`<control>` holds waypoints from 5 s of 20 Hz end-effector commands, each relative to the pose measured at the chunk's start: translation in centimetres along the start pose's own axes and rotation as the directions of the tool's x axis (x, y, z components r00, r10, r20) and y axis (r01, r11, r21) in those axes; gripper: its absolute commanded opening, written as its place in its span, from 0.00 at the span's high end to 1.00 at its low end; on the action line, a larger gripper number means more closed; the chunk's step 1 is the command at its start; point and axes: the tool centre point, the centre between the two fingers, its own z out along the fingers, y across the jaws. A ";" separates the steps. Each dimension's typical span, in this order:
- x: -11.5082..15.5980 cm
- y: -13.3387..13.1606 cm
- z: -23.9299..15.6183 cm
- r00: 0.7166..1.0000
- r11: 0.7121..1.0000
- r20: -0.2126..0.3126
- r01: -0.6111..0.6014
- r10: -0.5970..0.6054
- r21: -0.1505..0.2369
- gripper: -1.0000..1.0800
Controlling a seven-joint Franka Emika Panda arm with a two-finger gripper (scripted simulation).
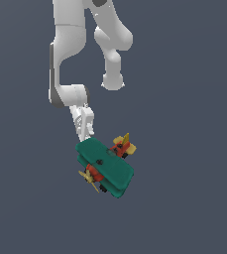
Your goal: Pick up the object and move it to a goal position.
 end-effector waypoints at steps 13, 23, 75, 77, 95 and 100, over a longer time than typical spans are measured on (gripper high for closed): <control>0.6 -0.1 -0.2 1.000 1.000 -0.013 0.027 -0.027 0.001 0.38; 1.6 0.6 -0.8 0.997 0.999 -0.068 0.047 -0.048 -0.009 0.38; 1.1 -4.9 4.7 0.993 0.998 -0.100 0.057 -0.059 -0.016 1.00; 0.7 -6.7 5.4 0.993 0.998 -0.100 0.057 -0.058 -0.015 1.00; -2.6 -22.4 12.4 0.993 0.998 -0.101 0.055 -0.057 -0.014 1.00; -2.9 -24.2 13.3 0.993 0.998 -0.101 0.056 -0.057 -0.015 1.00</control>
